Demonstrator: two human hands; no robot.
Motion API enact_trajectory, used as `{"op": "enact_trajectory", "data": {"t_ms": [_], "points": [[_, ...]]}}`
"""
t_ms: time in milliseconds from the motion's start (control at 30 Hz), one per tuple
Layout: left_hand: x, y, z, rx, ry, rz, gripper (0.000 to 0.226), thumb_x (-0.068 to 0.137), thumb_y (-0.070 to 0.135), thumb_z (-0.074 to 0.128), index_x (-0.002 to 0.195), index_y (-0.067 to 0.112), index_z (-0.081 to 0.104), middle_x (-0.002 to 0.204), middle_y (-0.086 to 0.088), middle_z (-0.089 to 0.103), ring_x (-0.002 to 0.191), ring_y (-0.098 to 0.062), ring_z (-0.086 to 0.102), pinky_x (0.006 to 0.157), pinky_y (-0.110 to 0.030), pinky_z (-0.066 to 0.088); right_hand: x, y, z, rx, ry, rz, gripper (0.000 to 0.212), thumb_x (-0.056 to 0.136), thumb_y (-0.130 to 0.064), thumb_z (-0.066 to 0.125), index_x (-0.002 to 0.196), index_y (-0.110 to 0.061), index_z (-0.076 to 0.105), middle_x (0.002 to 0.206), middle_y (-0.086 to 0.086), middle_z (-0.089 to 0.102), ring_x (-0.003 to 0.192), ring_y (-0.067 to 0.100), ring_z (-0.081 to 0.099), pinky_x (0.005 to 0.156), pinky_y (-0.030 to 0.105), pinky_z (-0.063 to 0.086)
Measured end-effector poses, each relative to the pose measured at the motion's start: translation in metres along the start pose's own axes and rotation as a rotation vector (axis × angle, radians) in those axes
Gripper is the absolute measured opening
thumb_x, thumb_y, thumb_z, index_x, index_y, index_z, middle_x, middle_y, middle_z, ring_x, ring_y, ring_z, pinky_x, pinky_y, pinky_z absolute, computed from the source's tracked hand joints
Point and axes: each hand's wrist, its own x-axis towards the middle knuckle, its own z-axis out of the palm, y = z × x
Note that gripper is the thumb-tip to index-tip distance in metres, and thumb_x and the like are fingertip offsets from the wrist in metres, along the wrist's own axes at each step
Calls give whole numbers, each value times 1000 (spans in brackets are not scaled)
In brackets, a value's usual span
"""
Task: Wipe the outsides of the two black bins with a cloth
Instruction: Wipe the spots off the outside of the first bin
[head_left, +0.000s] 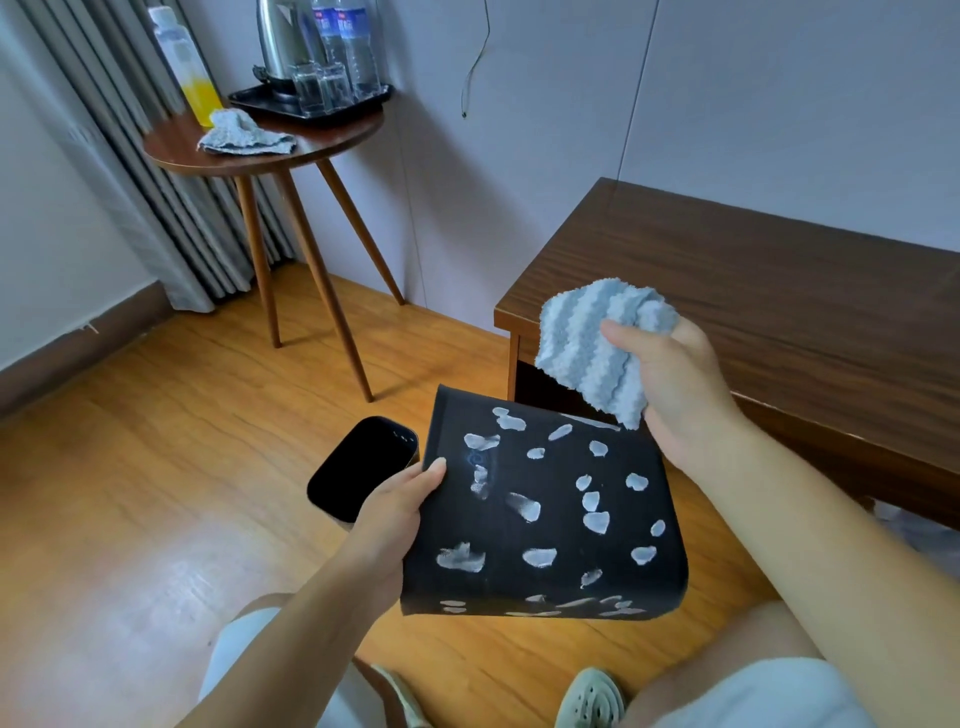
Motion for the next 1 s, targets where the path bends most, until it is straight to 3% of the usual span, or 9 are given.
{"op": "enact_trajectory", "data": {"t_ms": [133, 267, 400, 533, 600, 700, 800, 900, 1000], "points": [[-4, -4, 2, -29, 15, -42, 36, 104, 42, 53, 118, 14, 72, 109, -13, 79, 100, -35, 76, 91, -51, 58, -8, 4, 10, -162, 27, -58, 10, 100, -18, 61, 100, -24, 69, 106, 2, 76, 101, 19, 73, 93, 42, 59], [-9, -7, 4, -82, -15, -38, 32, 106, 35, 51, 116, 12, 71, 110, -15, 78, 100, -35, 76, 86, -47, 59, -15, 4, 15, -149, 35, -27, 15, 104, -24, 56, 95, -22, 69, 104, 0, 75, 99, 16, 73, 87, 36, 60], [-13, -11, 6, 39, 53, 150, 26, 108, 23, 48, 113, 14, 73, 106, -12, 79, 95, -31, 77, 80, -44, 60, -18, 8, 16, -259, 53, -80, 28, 103, -25, 55, 106, 2, 63, 114, 27, 68, 107, 43, 65, 92, 57, 56], [-15, -9, 4, 131, 99, 407, 40, 107, 12, 51, 140, 33, 57, 122, 0, 73, 108, -23, 73, 86, -42, 62, -24, 15, 19, -404, 3, -203, 26, 103, -21, 52, 81, -16, 64, 69, -10, 62, 68, 8, 55, 69, 30, 46], [-15, -10, 3, 88, 73, 443, 60, 105, 8, 53, 151, 45, 41, 132, 2, 69, 116, -26, 70, 91, -46, 61, -26, 18, 22, -467, -41, -285, 22, 104, -20, 51, 96, -23, 71, 76, -14, 66, 73, -1, 58, 69, 22, 46], [-17, -9, 3, 92, 60, 496, 57, 104, 1, 53, 148, 36, 49, 127, 3, 73, 111, -22, 72, 90, -38, 62, -27, 21, 29, -539, -74, -362, 31, 105, -17, 48, 128, -20, 69, 92, -22, 64, 79, -8, 57, 69, 3, 42], [-19, -7, 3, 83, 70, 508, 54, 101, -1, 57, 147, 27, 53, 120, 7, 75, 108, -19, 74, 83, -30, 62, -28, 18, 35, -623, -45, -530, 45, 103, -13, 45, 146, -19, 56, 129, -14, 62, 111, -10, 53, 88, -7, 35], [-21, -6, 3, 46, 75, 489, 54, 101, 1, 57, 148, 27, 52, 116, 9, 77, 105, -18, 75, 80, -27, 61, -29, 25, 38, -848, -108, -780, 58, 96, -23, 46, 154, -22, 45, 139, -2, 61, 115, 13, 64, 99, 14, 46], [-22, -7, 4, 22, 64, 488, 51, 103, 5, 54, 148, 30, 51, 118, 6, 77, 106, -20, 74, 81, -29, 62, -35, 45, 43, -1164, -315, -727, 70, 96, -27, 50, 162, -23, 24, 158, 6, 44, 146, 25, 41, 117, 37, 31]]}}
